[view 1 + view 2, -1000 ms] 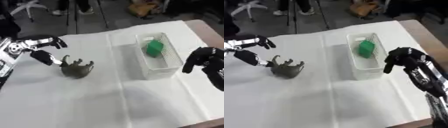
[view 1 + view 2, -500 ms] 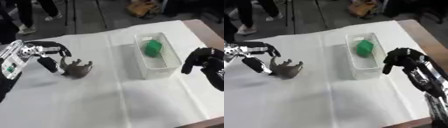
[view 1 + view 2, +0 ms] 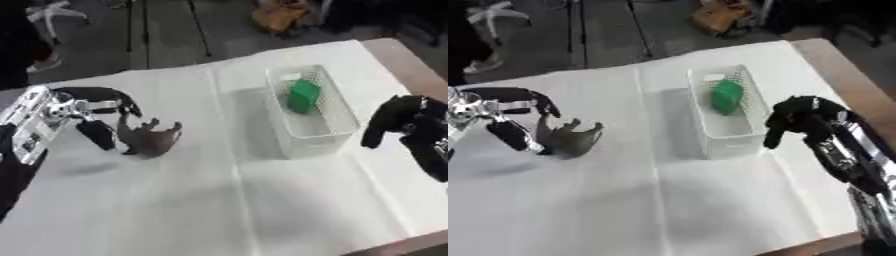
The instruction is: Pick up objects on the table and place them in the box.
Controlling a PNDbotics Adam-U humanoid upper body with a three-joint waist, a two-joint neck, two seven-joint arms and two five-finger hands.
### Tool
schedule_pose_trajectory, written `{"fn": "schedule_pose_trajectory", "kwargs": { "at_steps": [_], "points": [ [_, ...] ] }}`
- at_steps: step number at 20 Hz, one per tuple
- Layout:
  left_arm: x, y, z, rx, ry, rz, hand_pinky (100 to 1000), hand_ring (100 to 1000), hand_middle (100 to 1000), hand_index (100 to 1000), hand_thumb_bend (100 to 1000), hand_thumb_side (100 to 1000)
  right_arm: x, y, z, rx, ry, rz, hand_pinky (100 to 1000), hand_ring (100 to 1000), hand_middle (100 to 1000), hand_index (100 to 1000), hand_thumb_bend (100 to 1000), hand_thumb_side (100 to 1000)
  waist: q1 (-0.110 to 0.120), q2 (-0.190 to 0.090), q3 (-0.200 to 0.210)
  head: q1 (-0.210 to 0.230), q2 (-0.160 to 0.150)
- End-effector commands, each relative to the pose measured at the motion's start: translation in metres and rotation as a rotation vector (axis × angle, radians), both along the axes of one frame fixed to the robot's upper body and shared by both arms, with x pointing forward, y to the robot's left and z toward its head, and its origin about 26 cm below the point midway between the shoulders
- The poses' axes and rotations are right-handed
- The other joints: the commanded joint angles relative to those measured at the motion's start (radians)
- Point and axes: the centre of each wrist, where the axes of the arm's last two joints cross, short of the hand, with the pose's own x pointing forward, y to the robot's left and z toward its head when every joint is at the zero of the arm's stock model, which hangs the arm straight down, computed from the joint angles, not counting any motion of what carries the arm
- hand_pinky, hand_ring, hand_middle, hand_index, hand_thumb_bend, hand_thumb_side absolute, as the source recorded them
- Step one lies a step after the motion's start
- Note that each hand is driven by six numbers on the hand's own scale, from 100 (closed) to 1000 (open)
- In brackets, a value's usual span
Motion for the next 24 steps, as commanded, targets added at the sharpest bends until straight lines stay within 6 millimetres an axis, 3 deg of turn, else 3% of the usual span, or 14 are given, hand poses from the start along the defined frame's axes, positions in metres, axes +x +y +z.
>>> {"fn": "schedule_pose_trajectory", "kwargs": {
  "at_steps": [1, 5, 16, 24],
  "points": [
    [0.001, 0.003, 0.007, 0.025, -0.057, 0.009, 968, 859, 851, 876, 642, 403, 0.0, 0.001, 0.008, -0.009, -0.025, 0.014, 499, 484, 605, 794, 100, 687, 0.002, -0.083, -0.002, -0.004, -0.004],
    [0.001, 0.003, 0.007, 0.053, -0.115, 0.006, 976, 863, 852, 873, 640, 419, 0.0, 0.001, 0.008, -0.01, -0.026, 0.015, 500, 484, 605, 794, 100, 688, 0.001, -0.082, -0.002, -0.004, -0.003],
    [-0.009, -0.003, 0.039, 0.165, -0.293, -0.029, 985, 865, 850, 868, 630, 444, 0.0, 0.0, 0.008, -0.007, -0.026, 0.016, 501, 485, 606, 795, 100, 686, -0.001, -0.085, 0.003, -0.008, -0.002],
    [-0.003, -0.01, 0.014, 0.277, -0.261, -0.036, 1000, 921, 836, 852, 650, 427, -0.001, 0.001, 0.008, -0.006, -0.028, 0.02, 502, 485, 607, 795, 100, 688, -0.003, -0.083, -0.004, -0.007, -0.002]
  ]
}}
